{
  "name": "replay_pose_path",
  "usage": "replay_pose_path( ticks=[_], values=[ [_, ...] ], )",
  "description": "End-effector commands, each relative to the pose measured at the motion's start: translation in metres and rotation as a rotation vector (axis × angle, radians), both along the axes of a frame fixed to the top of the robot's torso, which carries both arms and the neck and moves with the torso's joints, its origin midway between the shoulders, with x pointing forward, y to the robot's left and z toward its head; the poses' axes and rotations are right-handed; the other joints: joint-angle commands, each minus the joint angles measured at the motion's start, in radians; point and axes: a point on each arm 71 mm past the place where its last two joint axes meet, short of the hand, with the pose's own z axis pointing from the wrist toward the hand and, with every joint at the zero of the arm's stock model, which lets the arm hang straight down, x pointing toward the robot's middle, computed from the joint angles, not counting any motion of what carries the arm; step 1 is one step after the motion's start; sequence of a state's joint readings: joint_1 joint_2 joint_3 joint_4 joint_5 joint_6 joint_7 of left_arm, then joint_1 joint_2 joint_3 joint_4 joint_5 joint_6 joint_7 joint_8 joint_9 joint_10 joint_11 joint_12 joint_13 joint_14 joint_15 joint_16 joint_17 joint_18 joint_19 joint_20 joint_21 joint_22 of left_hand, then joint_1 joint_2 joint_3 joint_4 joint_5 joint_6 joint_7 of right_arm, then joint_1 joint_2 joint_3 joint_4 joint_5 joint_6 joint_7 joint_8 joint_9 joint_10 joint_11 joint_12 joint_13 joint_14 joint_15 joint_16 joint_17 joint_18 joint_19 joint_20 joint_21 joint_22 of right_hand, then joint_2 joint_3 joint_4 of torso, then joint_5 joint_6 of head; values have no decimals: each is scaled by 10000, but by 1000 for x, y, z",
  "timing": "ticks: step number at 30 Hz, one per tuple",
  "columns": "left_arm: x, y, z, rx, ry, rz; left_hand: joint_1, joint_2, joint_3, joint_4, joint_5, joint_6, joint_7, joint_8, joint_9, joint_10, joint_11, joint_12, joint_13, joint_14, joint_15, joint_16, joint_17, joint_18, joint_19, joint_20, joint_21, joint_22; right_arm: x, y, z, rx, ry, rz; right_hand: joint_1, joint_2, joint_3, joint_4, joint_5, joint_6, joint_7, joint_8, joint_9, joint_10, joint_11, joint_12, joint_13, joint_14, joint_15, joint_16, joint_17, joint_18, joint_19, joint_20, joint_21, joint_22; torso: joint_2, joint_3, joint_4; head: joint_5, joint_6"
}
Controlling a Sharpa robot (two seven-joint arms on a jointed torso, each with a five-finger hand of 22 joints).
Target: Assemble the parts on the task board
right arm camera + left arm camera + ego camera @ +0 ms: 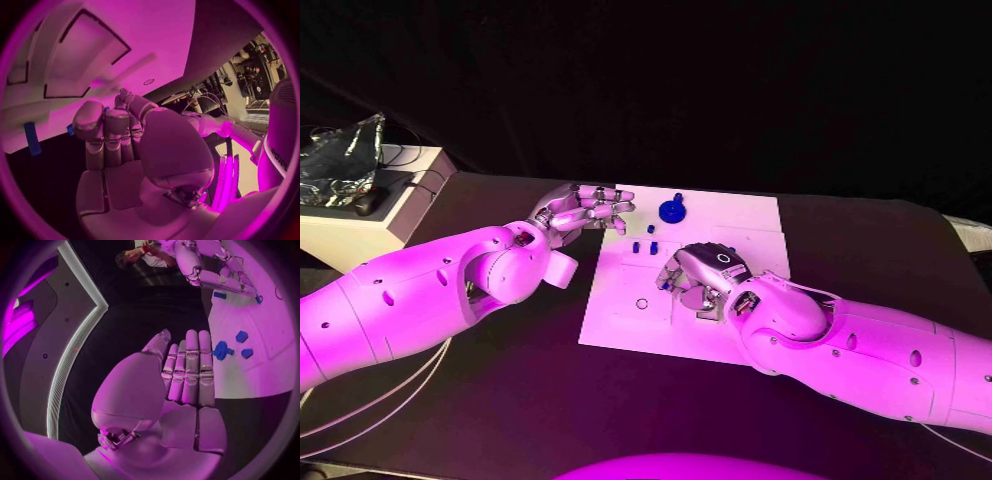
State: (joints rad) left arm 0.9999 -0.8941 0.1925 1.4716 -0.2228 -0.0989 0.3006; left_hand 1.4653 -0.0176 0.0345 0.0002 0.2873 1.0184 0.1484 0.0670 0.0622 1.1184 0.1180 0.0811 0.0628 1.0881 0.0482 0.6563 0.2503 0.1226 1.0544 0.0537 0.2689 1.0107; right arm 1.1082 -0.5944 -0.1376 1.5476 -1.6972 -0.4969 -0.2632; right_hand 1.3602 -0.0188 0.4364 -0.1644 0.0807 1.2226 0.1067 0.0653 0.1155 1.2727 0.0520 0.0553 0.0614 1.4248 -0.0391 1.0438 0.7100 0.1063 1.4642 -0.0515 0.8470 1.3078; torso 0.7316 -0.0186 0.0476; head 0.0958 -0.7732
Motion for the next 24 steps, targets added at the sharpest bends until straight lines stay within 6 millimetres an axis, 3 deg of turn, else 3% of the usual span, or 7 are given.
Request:
replay_pose_path(
  ticks=[1, 13, 24],
  values=[
    [0, -1, 0, -111, 17, -104, 51, 25, -50, -17, 9, 39, 32, -15, 7, -51, 11, -35, -9, -55, 37, -15, -9, -45, 23, 35, -23, 11, -1, -1, -4, -205, 52, -28, -23, 59, 22, -33, 47, 11, 58, 19, 14, 84, -24, 66, 5, -81, 1, 4, -8, 187, 378, -27, -65, 1046, -2, -5, 3, -3, -7],
    [0, 1, 0, -85, 49, -99, 53, 31, -80, -10, 9, 29, 31, -18, 6, -68, 16, -34, -10, -60, 41, -18, -17, -46, 34, 39, -59, 16, -1, -6, 2, 620, -189, -314, -39, 56, 45, -41, 20, 20, 63, 20, 15, 96, -26, 66, 4, -84, -1, 18, -38, 205, 388, -22, -78, 1045, -5, -3, -5, -3, 19],
    [0, 2, -1, -48, 111, -129, 50, 37, -115, -1, 8, 10, 27, -16, 6, -135, 34, -43, -9, -80, 55, -29, -26, -49, 30, 51, -106, 10, 5, -21, 4, 2046, 2250, -1612, -40, 103, 51, -65, -77, -5, 83, 17, 12, 74, -14, 68, 5, -91, 8, 17, -76, 228, 381, -10, -185, 1024, -10, -8, -5, 19, 30]
  ],
)
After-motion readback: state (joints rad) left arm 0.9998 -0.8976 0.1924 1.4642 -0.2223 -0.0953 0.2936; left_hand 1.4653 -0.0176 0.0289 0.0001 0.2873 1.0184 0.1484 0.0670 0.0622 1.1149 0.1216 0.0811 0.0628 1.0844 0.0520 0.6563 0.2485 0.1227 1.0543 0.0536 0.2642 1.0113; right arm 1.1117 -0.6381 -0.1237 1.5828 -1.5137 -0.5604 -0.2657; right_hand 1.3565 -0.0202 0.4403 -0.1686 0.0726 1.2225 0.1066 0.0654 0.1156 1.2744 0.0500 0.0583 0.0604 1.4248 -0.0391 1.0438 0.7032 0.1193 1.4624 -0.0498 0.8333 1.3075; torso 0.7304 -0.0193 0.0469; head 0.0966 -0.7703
